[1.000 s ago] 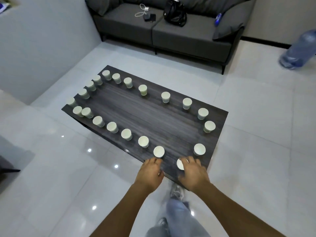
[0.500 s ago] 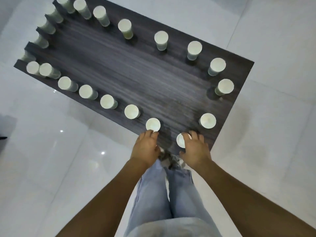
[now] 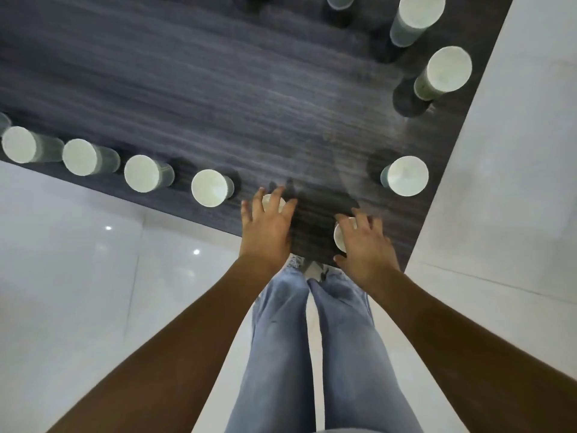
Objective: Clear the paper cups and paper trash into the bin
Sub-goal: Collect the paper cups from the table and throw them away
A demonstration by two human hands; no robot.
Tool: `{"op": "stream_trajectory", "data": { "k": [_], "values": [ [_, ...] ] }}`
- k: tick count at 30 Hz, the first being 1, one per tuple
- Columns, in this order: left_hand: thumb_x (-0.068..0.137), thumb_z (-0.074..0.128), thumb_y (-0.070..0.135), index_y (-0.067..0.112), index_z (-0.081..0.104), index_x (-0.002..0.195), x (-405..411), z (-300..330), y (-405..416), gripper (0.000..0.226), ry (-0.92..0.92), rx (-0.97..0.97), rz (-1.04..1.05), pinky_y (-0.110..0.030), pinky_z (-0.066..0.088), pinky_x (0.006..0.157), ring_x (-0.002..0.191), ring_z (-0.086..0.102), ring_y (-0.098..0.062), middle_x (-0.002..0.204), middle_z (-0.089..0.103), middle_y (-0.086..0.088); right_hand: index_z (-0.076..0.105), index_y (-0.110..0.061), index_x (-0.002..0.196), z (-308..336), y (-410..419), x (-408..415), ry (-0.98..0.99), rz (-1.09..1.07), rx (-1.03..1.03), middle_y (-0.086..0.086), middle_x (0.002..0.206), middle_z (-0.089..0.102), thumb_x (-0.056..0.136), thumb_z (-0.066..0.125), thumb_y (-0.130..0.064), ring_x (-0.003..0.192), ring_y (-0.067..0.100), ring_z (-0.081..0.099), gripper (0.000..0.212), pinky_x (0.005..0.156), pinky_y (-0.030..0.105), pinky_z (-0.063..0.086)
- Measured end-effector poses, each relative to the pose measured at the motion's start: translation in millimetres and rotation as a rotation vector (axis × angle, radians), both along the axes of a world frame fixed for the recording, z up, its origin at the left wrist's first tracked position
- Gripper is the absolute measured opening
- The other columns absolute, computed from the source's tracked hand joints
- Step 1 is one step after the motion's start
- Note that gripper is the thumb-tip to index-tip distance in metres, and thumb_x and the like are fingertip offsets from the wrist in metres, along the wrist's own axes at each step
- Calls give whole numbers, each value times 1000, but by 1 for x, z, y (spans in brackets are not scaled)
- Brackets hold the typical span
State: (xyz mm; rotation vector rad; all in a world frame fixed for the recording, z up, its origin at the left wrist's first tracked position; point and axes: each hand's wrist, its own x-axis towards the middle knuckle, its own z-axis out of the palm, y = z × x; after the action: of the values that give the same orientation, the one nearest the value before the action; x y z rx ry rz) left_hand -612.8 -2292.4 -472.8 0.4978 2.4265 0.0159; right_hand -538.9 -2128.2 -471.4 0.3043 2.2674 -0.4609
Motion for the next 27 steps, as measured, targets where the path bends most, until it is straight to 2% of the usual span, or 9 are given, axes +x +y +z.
{"op": "stream_trajectory", "data": {
  "k": [4, 11, 19, 27],
  "values": [
    [86, 64, 7, 25, 35, 140, 1, -5, -7, 64, -9, 7, -5, -46, 27, 113, 142, 15, -32, 154, 19, -7, 28, -23, 145, -3, -2, 1, 20, -58, -24, 5, 151, 30, 87, 68, -29, 136, 29, 32, 71, 105, 41, 41],
    [85, 66, 16, 26, 36, 138, -13, 30, -7, 62, -20, 46, -133, -41, 38, 107, 132, 29, -29, 145, 32, -6, 34, -23, 142, 34, -6, -4, 86, -173, -3, 5, 144, 36, 86, 69, -24, 131, 27, 37, 66, 100, 42, 45],
    [87, 57, 18, 28, 33, 140, -16, 132, 26, 60, -24, 116, -313, -39, 36, 104, 131, 27, -27, 146, 28, -3, 37, -23, 138, 131, -1, 10, 223, -397, 113, 3, 143, 33, 84, 70, -27, 127, 25, 37, 63, 93, 35, 49],
    [88, 54, 19, 27, 34, 141, 32, 227, 80, 57, 2, 165, -594, -40, 38, 103, 134, 23, -25, 146, 27, -2, 37, -22, 139, 219, 22, 95, 323, -688, 186, 3, 137, 38, 85, 67, -27, 122, 23, 38, 62, 86, 34, 50]
  ]
}}
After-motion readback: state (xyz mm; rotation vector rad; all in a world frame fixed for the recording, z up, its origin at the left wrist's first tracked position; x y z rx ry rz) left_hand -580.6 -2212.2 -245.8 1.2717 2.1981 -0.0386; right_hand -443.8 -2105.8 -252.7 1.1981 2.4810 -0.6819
